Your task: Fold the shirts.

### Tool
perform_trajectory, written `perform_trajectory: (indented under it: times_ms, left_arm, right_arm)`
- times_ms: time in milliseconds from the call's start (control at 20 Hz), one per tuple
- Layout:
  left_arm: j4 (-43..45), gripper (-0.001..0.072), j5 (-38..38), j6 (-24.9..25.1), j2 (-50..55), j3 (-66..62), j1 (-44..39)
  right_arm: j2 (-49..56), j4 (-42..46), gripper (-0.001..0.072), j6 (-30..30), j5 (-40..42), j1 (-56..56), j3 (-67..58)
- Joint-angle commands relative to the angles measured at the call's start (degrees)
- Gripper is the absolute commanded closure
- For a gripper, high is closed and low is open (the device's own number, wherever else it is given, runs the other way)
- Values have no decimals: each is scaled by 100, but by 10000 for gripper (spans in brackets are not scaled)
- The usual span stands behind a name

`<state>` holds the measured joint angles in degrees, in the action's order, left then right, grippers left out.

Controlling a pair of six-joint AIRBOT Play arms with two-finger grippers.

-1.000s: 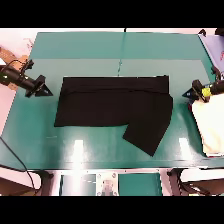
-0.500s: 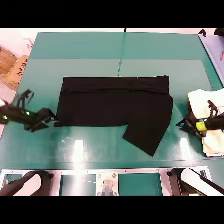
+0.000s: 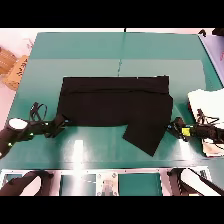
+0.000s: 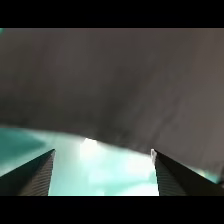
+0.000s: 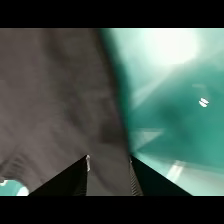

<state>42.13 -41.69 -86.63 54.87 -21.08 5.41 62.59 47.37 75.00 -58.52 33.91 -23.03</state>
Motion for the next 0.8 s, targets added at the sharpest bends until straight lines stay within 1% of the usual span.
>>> perform_trajectory:
  times_ms: [0, 50, 100, 300, 350, 400, 500, 550, 600, 650, 750]
  left_arm:
    - [-243, 12, 1419, -409, -20, 138, -673]
    - [-245, 144, 1617, -507, -20, 138, -732]
    - [-243, 243, 1735, -490, -20, 138, -763]
    - [-315, 248, 1775, -490, 317, 138, -763]
    - [-380, 316, 1733, -487, 444, 136, -763]
    - [-378, 507, 1650, -481, 542, 125, -763]
    - [-365, 593, 1547, -433, 549, 101, -761]
    - [-356, 684, 1482, -369, 551, 46, -761]
    - [-354, 685, 1401, -293, 549, -24, -761]
    - [-326, 685, 1305, -254, 549, -107, -761]
    - [-175, 685, 1119, -188, 551, -251, -761]
  right_arm:
    - [358, -149, 354, -66, 466, -393, 103]
    - [503, -229, 354, -66, 487, -540, 103]
    - [623, -332, 354, -68, 498, -675, 103]
    - [798, -435, 354, -68, 483, -1047, 96]
    - [798, -433, 354, -68, 411, -1047, 94]
    - [798, -424, 355, -68, 299, -1040, 94]
    - [798, -321, 357, -68, 26, -1038, 61]
    - [796, -249, 376, -68, -61, -1038, 37]
    - [787, -186, 443, -66, -131, -1027, 26]
    - [787, -118, 463, -63, -236, -984, 11]
    - [787, 28, 460, -63, -527, -820, 0]
